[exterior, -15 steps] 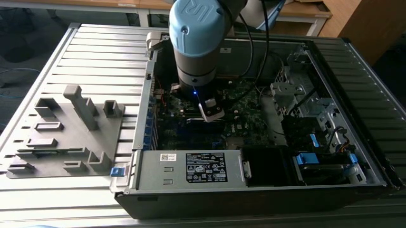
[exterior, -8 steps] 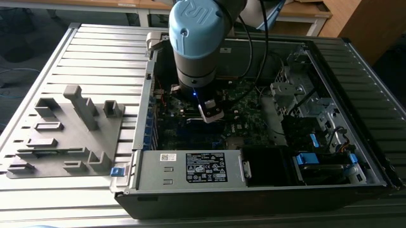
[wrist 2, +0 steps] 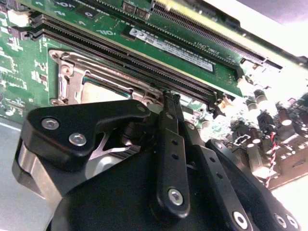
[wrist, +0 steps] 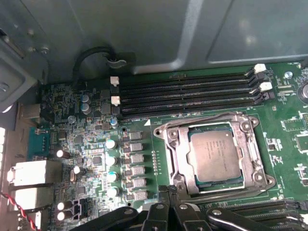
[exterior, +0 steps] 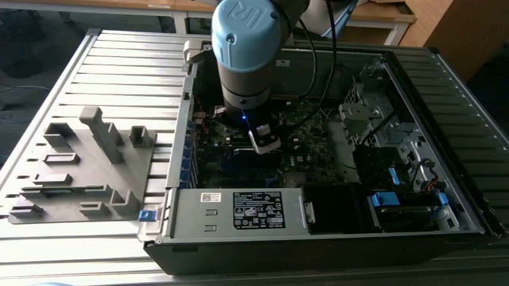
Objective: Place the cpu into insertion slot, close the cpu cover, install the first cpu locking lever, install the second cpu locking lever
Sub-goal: 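Install the second cpu locking lever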
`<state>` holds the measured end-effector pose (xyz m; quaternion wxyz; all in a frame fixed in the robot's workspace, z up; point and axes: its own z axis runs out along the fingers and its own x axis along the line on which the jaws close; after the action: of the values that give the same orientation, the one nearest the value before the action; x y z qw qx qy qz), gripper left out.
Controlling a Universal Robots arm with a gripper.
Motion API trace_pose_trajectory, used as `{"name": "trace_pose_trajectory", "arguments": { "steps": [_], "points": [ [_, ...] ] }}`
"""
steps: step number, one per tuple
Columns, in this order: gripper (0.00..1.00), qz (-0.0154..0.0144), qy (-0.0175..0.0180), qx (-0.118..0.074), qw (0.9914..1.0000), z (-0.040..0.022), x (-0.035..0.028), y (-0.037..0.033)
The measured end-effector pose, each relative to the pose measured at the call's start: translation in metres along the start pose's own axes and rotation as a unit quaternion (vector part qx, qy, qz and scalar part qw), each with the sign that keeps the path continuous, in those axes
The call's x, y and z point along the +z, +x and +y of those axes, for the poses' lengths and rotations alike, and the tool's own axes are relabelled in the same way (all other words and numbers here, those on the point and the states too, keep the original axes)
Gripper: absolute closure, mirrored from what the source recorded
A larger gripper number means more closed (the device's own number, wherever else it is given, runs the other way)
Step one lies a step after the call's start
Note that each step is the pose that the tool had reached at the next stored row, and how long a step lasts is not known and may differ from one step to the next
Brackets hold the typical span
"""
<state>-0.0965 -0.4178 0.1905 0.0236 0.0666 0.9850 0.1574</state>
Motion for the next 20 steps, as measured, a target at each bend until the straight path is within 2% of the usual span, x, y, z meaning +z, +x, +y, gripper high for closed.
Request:
{"name": "trace_pose_trajectory", "arguments": {
  "steps": [2,5,13,20],
  "points": [
    [0.89,-0.0004,0.0022,0.0,1.0,0.0,-0.0001,0.0],
    [0.89,-0.0014,0.0079,-0.001,0.99997,0.0001,-0.0001,0.0],
    [0.89,-0.0057,0.0247,-0.003,0.99967,0.0031,0.0031,0.002],
    [0.89,-0.0062,0.0251,-0.003,0.99966,0.0036,0.0037,0.0024]
  ]
}}
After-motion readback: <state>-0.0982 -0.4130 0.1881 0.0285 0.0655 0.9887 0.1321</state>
